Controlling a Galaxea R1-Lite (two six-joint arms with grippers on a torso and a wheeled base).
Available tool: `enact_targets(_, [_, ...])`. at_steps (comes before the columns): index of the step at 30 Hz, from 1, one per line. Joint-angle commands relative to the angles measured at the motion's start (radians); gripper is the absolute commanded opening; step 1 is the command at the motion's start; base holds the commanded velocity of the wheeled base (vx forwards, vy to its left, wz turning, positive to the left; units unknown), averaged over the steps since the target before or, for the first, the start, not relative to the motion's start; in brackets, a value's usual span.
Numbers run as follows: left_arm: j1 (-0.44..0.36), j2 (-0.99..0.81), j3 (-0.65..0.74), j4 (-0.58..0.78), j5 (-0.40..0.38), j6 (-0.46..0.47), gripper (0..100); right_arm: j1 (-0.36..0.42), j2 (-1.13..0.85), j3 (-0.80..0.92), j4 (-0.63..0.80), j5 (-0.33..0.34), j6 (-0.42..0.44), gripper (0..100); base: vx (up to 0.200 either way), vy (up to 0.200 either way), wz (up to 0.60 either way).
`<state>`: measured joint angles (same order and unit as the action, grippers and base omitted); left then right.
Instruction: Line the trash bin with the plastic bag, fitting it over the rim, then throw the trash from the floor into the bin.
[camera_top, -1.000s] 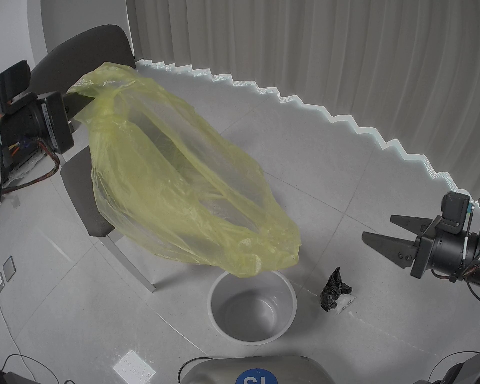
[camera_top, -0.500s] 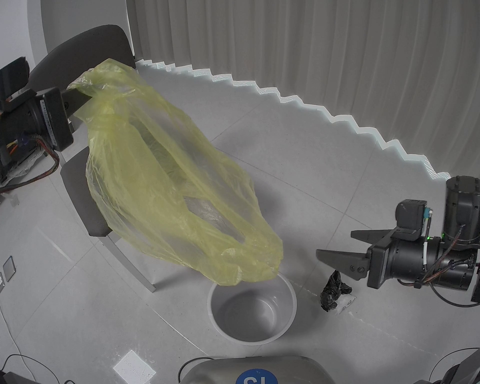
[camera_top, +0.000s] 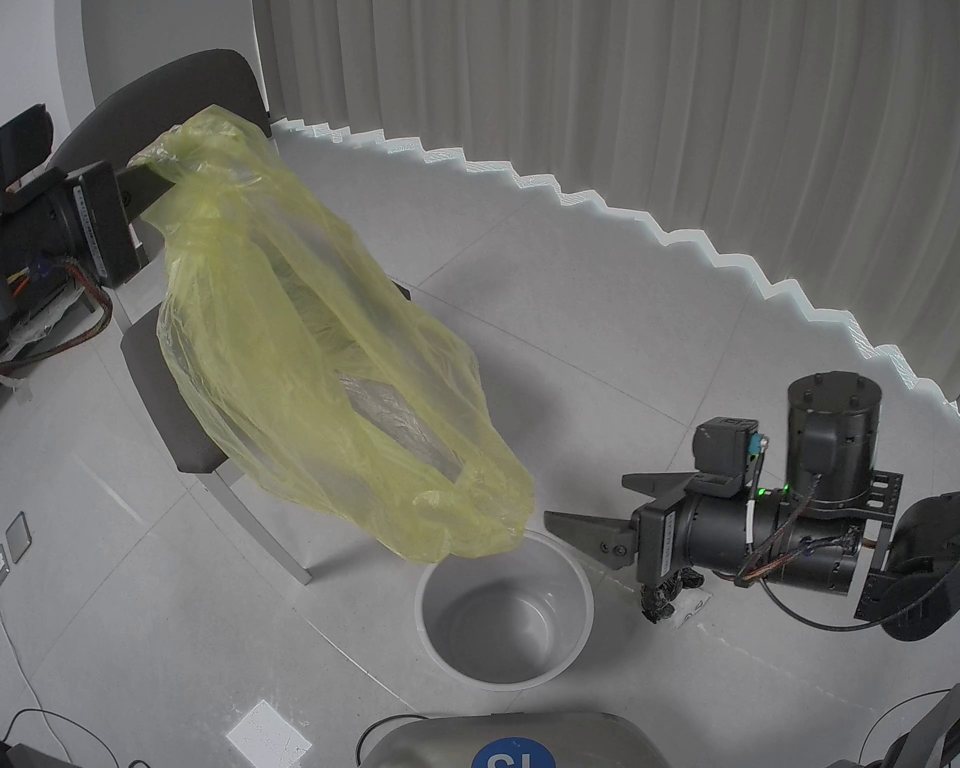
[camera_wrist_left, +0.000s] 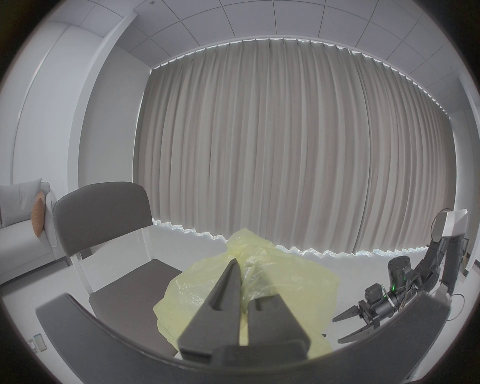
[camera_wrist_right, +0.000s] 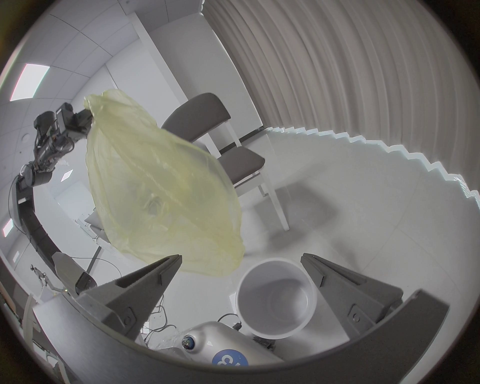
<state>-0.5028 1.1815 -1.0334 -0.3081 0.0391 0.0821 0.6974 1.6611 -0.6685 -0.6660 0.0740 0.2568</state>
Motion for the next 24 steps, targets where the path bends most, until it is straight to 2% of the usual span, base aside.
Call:
enact_targets(1, [0.003,0.0,0.0,0.0,-0.001,-0.001,0,0.03,0.063,-0.016,-0.003,0.001,0.016,100,0.0,0.0,0.0])
enact_targets(24, [0.001,-0.01,0.001,-0.009,-0.015,-0.002,0,0.07,0.213,-0.158,-0.003,0.001,0.021,100,0.0,0.0,0.0])
